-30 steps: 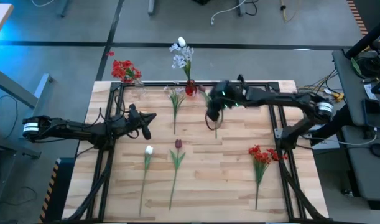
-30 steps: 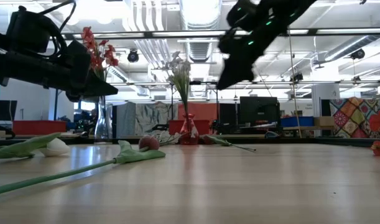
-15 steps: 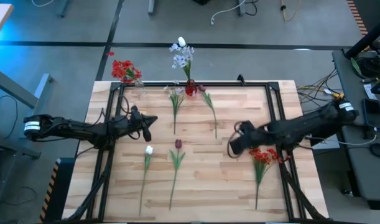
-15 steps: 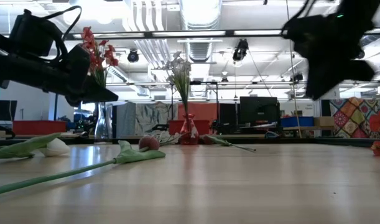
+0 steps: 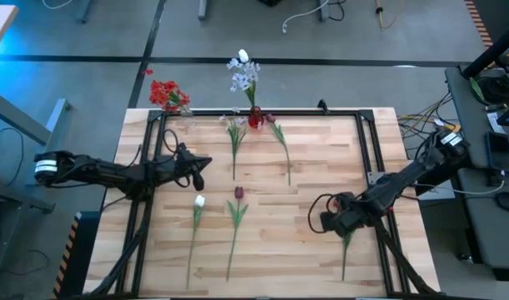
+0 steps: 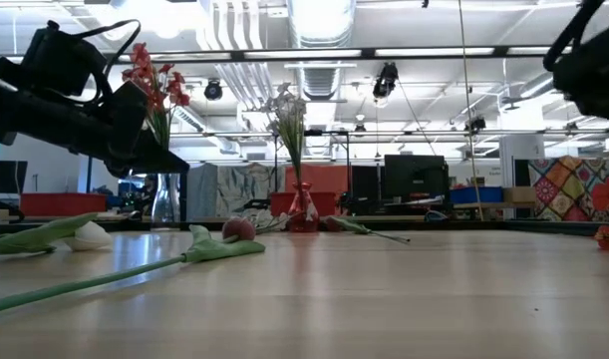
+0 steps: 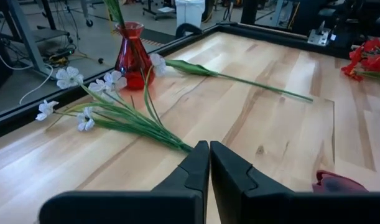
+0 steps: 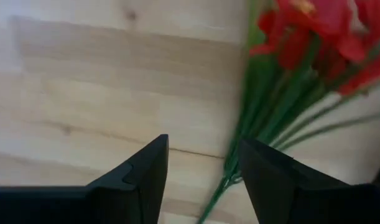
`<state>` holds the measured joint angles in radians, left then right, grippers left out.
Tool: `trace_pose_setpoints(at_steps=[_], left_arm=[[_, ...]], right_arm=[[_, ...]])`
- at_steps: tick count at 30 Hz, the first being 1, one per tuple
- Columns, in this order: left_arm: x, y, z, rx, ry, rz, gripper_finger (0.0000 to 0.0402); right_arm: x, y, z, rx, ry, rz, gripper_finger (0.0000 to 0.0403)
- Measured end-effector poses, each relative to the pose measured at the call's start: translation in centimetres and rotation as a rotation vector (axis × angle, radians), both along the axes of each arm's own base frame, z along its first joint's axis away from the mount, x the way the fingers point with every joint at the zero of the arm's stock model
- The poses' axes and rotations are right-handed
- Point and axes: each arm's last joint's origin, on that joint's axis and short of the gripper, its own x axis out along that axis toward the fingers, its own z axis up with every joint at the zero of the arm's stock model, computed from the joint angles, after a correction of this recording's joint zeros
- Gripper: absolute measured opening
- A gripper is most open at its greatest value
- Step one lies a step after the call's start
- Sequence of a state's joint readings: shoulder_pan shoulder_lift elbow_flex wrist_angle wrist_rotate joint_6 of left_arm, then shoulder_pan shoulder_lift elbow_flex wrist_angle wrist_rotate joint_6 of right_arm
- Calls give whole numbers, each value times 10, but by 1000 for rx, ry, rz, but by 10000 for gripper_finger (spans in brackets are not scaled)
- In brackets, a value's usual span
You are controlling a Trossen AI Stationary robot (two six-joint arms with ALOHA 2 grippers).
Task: Sort flowers into vase by color
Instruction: Put the red flowers into the transparent vase
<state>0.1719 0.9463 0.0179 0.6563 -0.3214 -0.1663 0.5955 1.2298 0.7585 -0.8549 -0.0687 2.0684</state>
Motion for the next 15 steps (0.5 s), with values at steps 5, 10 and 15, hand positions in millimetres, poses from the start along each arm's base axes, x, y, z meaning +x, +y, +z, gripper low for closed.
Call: trace_pose_setpoints(at_steps=[5, 10, 15], left_arm=[[2, 0, -1, 3, 19, -2, 0], [4, 1, -2, -3, 30, -7, 0], [5, 0, -5, -15, 46, -17, 0]], right_arm=[[0, 10, -11, 87, 147, -128, 184], [5, 14, -22, 87, 176, -211, 185], [3, 15, -35, 131, 260, -262, 185]])
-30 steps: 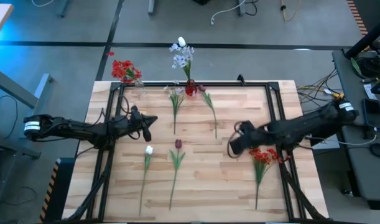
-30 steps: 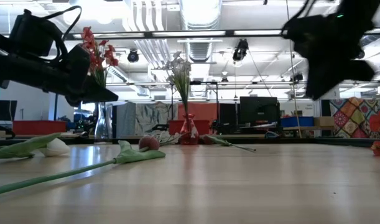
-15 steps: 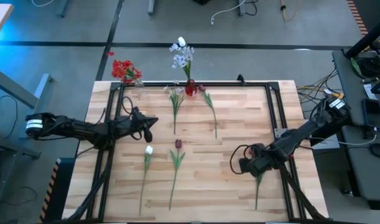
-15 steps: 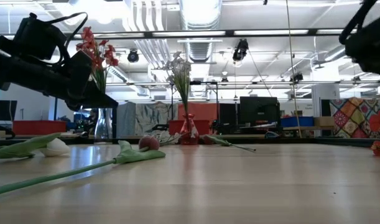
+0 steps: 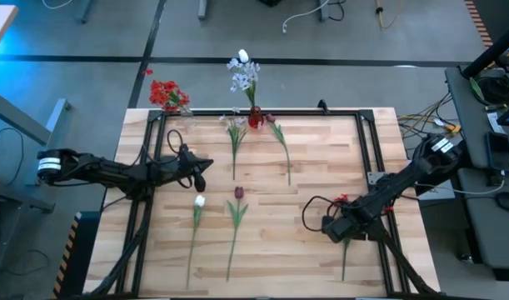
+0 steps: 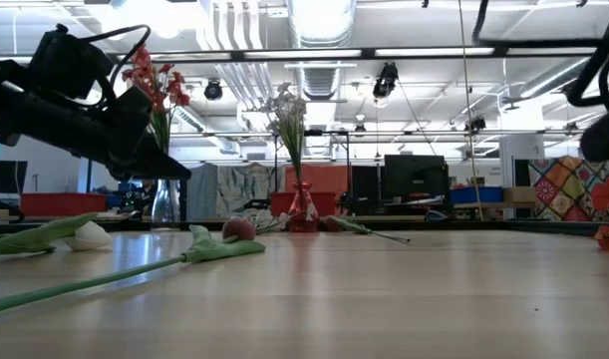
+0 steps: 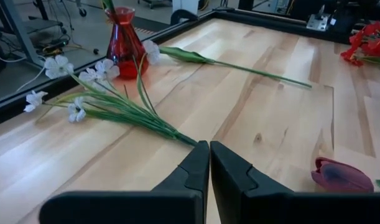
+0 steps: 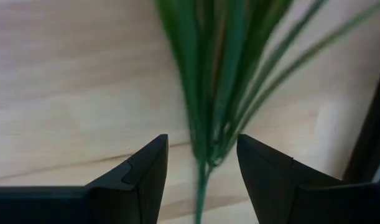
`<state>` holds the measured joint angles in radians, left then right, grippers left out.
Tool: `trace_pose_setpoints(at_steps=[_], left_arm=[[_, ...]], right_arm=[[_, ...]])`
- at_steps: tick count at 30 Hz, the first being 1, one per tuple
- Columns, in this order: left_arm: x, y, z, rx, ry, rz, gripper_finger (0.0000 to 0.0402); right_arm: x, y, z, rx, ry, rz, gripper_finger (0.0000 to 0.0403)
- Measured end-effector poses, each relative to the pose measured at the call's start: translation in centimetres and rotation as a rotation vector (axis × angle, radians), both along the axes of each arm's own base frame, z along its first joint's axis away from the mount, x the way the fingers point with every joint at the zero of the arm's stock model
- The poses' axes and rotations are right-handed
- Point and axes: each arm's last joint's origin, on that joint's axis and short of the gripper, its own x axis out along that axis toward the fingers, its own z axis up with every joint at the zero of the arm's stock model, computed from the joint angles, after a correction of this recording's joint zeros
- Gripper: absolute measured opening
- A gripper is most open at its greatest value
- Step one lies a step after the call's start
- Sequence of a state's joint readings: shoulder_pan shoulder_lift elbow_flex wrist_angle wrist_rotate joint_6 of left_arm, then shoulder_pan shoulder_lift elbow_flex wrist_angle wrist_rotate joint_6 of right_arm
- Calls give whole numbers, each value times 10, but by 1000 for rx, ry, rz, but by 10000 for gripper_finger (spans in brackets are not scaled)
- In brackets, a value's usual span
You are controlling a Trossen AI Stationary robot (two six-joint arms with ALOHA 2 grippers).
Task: Sort flowers into vase by color
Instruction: Put the red flowers into the transparent vase
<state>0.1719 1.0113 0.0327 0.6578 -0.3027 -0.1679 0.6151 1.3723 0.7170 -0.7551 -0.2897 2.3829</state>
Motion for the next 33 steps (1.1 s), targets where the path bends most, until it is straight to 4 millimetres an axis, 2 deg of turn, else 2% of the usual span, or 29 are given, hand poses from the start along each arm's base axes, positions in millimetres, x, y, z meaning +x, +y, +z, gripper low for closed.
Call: trace_pose_setpoints(at_steps=[9, 13, 17, 22, 25, 28, 33], left_arm=[[0, 0, -2, -14, 5, 4, 0], [0, 0, -2, -22, 0, 8, 0], [0, 0, -2, -30, -5, 11, 0], [-1, 0, -3, -32, -6, 12, 0], [-2, 0, -4, -47, -13, 19, 0], [-2, 0, -1, -65, -57, 25, 0], [2, -2, 8, -86, -163, -66, 0]], right_arm=[[-6, -5, -13, -2, 50, -23, 176], [-7, -6, -19, 12, 25, -24, 145], [-7, -7, -18, 0, -14, 1, 90], [-4, -9, -5, -108, -40, 76, 20], [3, -9, 4, -190, -120, 120, 20], [17, -13, 19, -313, -283, 183, 20], [37, -31, 47, -539, -473, 356, 19]])
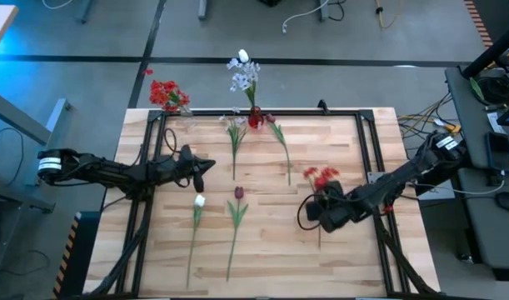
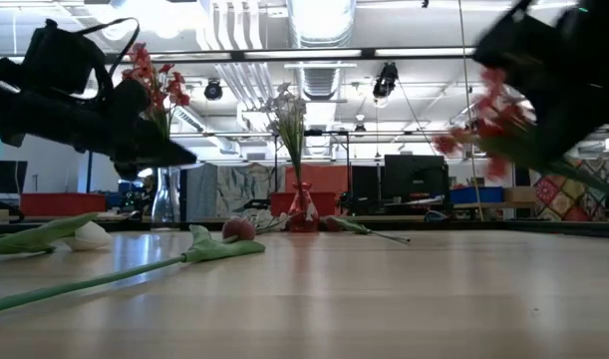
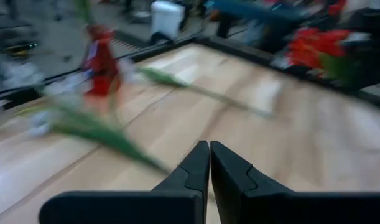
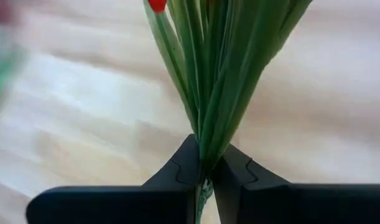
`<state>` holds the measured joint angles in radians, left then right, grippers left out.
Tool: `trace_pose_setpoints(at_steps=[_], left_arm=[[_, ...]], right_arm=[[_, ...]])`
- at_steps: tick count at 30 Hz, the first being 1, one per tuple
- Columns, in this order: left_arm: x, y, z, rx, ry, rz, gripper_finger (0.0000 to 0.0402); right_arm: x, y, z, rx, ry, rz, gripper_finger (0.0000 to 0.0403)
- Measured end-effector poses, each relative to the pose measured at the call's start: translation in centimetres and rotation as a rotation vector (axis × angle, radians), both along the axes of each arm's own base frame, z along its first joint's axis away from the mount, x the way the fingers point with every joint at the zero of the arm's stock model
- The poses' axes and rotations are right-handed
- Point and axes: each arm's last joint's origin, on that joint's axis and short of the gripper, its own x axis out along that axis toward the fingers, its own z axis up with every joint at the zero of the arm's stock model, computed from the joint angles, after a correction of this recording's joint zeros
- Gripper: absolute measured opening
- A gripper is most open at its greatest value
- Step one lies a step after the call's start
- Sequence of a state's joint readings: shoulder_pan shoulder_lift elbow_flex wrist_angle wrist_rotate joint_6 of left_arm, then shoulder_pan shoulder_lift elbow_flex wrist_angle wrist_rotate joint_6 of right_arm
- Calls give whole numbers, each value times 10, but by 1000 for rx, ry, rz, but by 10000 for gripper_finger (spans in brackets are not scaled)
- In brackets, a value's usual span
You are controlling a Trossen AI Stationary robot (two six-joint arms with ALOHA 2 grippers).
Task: Sort flowers into vase by color
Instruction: Put the red flowers into the transparent vase
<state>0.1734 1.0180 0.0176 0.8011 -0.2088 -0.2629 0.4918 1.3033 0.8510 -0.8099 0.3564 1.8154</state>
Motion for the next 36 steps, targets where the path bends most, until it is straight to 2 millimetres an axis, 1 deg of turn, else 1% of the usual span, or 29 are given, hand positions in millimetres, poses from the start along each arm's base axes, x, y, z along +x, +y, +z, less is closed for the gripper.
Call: trace_pose_setpoints(at_steps=[4, 7, 9, 12, 15, 17, 20, 24, 28, 31, 36], left_arm=[[2, -2, 11, 4, -113, -98, 0], [3, -4, 18, 14, -190, -164, 0], [4, -4, 21, 9, -215, -173, 0], [8, -4, 26, 13, -232, -172, 0], [15, -3, 34, 25, -244, -184, 3], [21, -2, 40, 58, -248, -209, 13], [31, -2, 48, 82, -257, -256, 39], [46, 0, 59, 109, -262, -293, 83], [62, 2, 65, 122, -258, -312, 116], [73, 4, 66, 119, -241, -329, 127], [87, 5, 70, 116, -244, -391, 128]], right_arm=[[18, -24, 17, -230, -38, 161, 19], [38, -46, 27, -364, -81, 286, 19], [54, -60, 33, -451, -158, 390, 19], [76, -80, 42, -562, -356, 566, 18], [90, -99, 50, -686, -531, 700, 18], [97, -112, 54, -753, -596, 756, 18], [107, -127, 56, -850, -679, 813, 18], [118, -139, 61, -924, -792, 869, 18], [133, -145, 60, -954, -824, 911, 18], [146, -146, 62, -967, -835, 946, 18], [164, -148, 64, -962, -863, 992, 18]])
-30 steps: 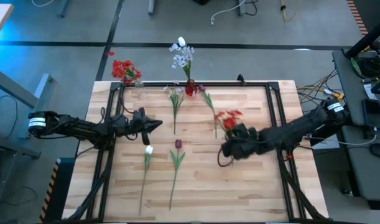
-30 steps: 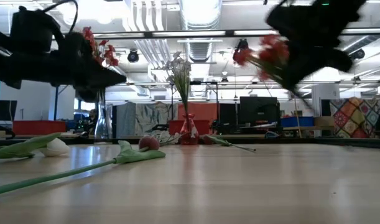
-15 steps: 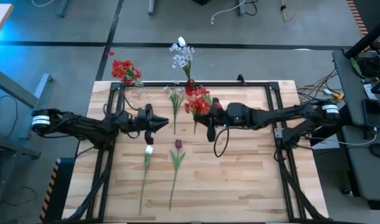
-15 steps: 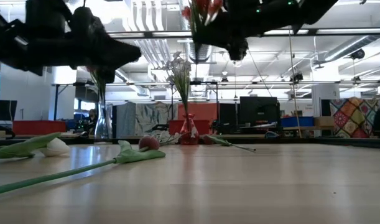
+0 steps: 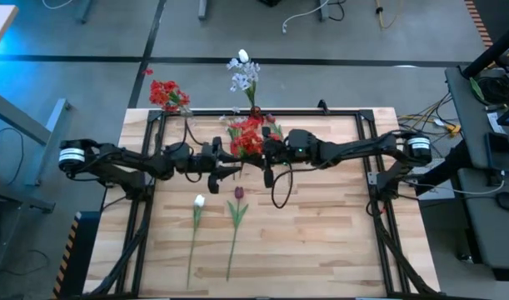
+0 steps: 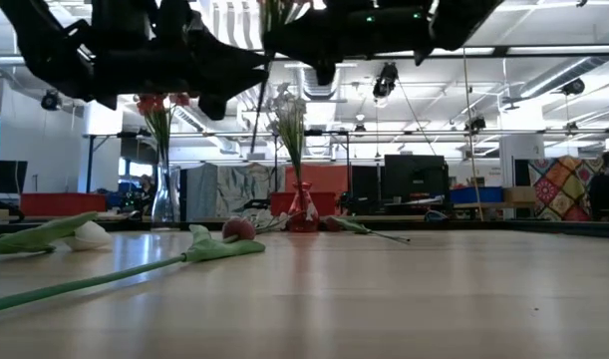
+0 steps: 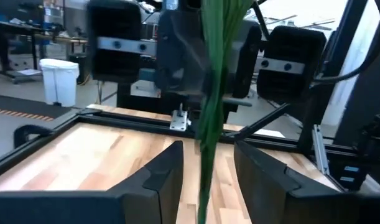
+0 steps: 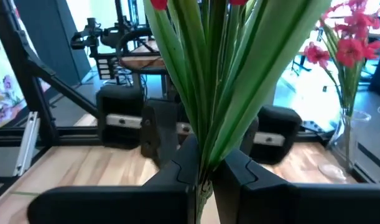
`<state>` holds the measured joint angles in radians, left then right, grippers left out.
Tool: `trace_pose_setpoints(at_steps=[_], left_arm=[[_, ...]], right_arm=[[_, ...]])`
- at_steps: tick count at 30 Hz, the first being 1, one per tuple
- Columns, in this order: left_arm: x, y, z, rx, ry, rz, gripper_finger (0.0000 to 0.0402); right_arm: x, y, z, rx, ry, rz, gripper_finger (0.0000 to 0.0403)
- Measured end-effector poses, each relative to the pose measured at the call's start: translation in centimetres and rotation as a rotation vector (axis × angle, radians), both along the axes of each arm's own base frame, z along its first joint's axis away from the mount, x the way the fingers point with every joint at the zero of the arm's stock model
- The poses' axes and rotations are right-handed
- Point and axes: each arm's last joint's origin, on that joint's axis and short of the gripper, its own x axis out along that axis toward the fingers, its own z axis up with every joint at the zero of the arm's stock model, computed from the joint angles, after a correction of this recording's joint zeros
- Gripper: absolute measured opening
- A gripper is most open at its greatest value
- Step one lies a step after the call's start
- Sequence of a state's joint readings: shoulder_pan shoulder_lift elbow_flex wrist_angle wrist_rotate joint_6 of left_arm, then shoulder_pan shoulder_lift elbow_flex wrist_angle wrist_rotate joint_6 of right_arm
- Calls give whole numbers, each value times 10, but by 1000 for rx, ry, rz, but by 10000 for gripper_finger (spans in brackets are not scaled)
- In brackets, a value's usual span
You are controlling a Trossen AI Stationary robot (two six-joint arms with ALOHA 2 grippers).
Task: Sort flowers into vase by color
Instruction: Put the red flowers into the transparent vase
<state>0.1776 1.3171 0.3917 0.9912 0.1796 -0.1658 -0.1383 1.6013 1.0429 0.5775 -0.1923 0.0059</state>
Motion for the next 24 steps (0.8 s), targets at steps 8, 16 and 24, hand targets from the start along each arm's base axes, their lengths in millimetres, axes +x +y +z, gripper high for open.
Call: trace_pose_setpoints(at_steps=[8, 16, 24], left_arm=[[4, 2, 8, 10, 3, -55, 124], [-1, 4, 10, 13, -7, -47, 51], [-5, 10, 14, 51, -15, -17, 6]], right_arm=[[12, -1, 3, -28, 11, 24, 18], [14, -1, 11, -55, -10, 24, 18], [15, -3, 14, -91, -11, -25, 66]])
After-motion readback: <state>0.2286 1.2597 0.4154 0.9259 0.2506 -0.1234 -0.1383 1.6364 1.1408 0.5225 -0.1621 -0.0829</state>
